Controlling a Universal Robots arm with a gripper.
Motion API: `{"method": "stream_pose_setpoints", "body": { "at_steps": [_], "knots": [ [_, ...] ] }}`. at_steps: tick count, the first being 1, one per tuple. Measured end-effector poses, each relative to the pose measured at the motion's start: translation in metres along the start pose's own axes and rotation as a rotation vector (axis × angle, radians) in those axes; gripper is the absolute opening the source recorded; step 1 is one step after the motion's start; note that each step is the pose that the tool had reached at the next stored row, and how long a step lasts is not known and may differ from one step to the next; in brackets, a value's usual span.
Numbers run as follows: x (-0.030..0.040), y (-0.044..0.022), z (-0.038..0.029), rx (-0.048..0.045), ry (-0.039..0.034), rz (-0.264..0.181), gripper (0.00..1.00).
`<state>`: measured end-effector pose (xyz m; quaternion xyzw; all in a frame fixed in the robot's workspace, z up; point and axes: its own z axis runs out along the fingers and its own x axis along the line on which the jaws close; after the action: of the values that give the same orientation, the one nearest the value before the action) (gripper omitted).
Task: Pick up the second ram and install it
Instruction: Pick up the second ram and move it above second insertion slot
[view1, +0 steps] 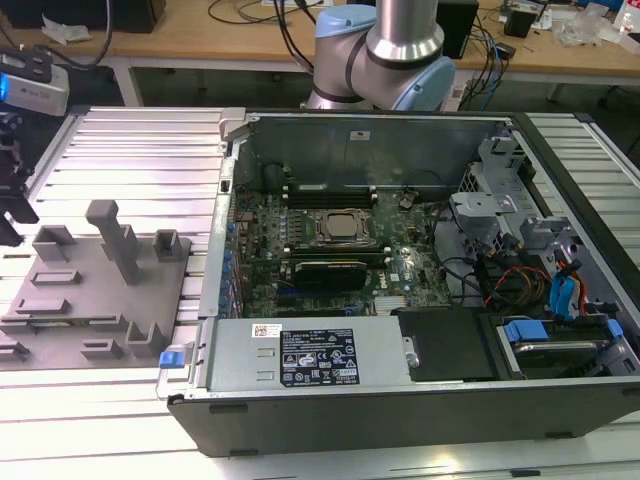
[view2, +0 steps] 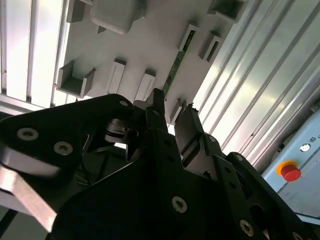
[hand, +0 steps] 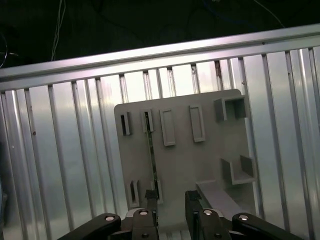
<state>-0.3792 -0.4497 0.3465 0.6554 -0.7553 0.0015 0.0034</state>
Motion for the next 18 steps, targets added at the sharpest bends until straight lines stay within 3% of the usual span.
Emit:
{"method": "stream_pose_setpoints", "body": {
  "at_steps": [1, 3, 18],
  "knots": [
    [-0.0001, 0.0000, 0.0087, 0.0001, -0.0001, 0.000, 0.36],
    [-0.0001, 0.0000, 0.0118, 0.0001, 0.0000, 0.000, 0.36],
    [-0.0002, -0.0001, 0.0268, 0.0001, -0.0001, 0.000, 0.36]
  ]
}}
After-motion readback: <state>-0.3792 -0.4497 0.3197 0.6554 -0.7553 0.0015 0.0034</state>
